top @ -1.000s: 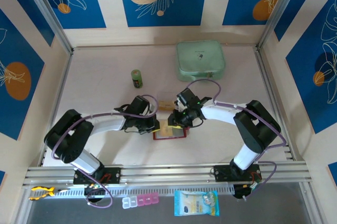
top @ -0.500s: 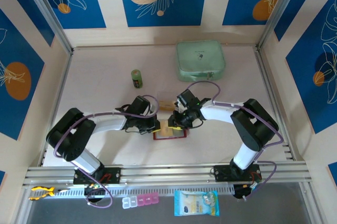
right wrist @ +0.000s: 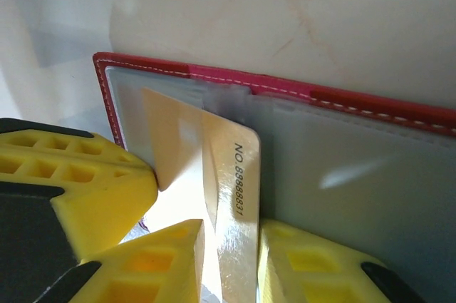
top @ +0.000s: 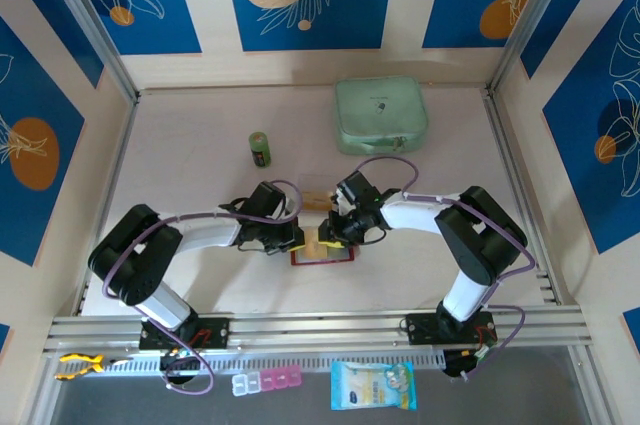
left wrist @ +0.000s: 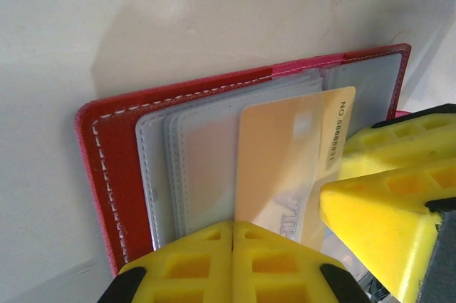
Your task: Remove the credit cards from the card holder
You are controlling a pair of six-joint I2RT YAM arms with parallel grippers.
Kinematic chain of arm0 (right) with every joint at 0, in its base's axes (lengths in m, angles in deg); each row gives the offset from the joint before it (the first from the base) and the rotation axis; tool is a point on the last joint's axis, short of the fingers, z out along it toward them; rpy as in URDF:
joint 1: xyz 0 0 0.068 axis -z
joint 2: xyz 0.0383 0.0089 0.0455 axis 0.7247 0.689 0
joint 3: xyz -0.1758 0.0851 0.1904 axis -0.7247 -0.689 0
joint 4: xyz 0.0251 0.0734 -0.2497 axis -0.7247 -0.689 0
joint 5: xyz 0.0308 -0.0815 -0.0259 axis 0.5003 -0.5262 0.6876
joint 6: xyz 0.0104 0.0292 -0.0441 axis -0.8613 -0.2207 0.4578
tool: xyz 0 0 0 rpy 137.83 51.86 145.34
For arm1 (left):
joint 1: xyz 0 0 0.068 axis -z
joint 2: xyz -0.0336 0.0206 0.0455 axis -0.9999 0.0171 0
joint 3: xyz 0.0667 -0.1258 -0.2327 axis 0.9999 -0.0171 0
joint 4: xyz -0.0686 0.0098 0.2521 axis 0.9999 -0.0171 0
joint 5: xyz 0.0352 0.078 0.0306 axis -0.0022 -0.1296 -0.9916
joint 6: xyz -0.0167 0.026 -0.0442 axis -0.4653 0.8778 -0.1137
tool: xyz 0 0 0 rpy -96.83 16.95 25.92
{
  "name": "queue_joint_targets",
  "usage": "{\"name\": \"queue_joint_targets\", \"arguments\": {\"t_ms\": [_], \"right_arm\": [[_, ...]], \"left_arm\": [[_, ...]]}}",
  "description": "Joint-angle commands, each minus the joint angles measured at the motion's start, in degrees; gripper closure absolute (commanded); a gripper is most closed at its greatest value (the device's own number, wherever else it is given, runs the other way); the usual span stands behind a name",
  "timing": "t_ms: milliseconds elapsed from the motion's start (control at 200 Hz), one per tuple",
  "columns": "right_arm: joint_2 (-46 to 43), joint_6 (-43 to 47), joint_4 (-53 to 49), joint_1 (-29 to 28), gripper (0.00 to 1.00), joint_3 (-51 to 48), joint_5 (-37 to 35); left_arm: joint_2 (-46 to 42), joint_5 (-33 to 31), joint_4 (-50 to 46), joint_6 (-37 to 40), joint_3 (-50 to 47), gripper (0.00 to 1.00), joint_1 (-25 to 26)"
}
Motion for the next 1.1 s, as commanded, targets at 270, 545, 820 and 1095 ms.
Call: {"name": "queue_joint_targets", "arguments": {"t_ms": [270, 545, 820, 1095], "right_arm": [[-0.62, -1.1, 1.65, 0.43, 0.81, -1.02, 2.79], [-1.88, 0.43, -1.31, 0.9, 0.87, -1.28, -0.04], [-4.73, 4.22, -8.18, 1.53, 0.89, -0.4, -5.05], [-7.11, 7.78, -15.21, 0.84, 0.92, 2.38, -10.2]], "left_arm": [[0.95, -0.82, -3.56, 0.71, 0.58, 1.0, 0.44], [0.94, -0.85, -3.65, 0.87, 0.83, 1.0, 0.41], [1.38, -0.71, -3.8, 1.18, 1.36, 1.0, 0.41], [1.35, -0.62, -3.91, 1.39, 1.54, 1.0, 0.36]]}}
